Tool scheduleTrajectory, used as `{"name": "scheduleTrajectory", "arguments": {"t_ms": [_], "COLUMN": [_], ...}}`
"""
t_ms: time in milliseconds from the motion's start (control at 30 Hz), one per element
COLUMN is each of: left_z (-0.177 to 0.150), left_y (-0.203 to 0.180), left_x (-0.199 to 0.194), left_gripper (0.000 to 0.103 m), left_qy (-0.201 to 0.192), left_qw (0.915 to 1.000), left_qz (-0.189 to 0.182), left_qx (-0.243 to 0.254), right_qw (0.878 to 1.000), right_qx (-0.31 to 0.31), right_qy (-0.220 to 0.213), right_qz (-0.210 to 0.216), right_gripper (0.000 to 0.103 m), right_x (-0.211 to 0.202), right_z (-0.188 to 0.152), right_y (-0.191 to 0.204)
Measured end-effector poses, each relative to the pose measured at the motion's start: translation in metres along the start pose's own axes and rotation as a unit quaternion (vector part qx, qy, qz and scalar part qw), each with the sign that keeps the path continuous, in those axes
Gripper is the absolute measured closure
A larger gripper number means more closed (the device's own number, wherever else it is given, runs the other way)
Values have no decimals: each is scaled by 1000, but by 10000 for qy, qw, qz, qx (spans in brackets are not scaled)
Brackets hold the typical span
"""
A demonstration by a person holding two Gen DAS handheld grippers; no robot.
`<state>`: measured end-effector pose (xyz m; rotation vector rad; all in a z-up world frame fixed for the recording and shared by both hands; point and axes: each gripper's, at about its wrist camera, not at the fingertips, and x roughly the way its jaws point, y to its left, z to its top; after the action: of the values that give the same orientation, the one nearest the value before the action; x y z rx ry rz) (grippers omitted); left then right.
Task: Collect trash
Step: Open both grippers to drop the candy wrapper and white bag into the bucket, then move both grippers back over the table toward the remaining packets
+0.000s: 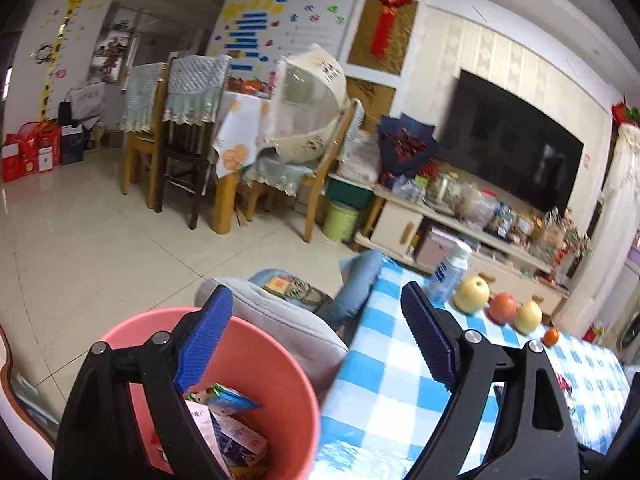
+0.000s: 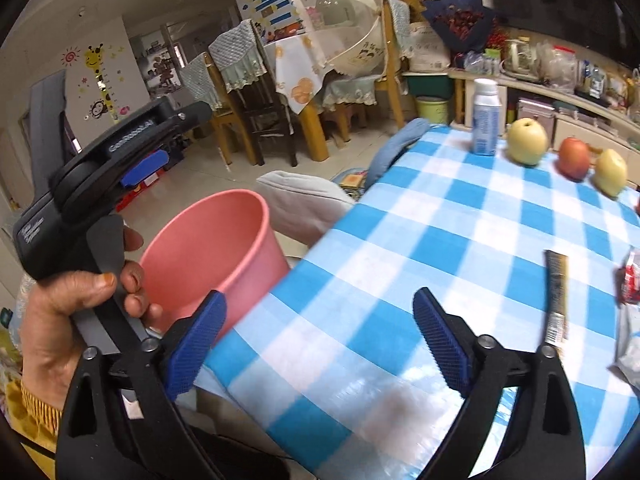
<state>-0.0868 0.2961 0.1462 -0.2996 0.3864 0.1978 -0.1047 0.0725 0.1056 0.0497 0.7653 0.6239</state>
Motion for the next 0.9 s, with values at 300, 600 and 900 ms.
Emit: {"name": "scheduleTrajectory", "arguments": {"t_ms": [300,600,900], "left_z": [-16,-36,-52], "left_y": [-41,-79,-102], "left_x": [13,25,34], "left_gripper": [16,16,16], "left_qy": [427,745,1116], "left_qw": [9983,9935,9882], "left_qz": [-265,-477,-597], "left_qx": [307,719,867], "right_qw": [9993,9981,9965], "right_qx": [286,420,188], "right_qy": [-152,-261,-441], "right_qz": [-186,-357,-678], "right_gripper": [9,9,9], "right_x": [-27,-48,-70], "right_z": [-18,-30,-36], "right_y": [-31,-62,-81]}}
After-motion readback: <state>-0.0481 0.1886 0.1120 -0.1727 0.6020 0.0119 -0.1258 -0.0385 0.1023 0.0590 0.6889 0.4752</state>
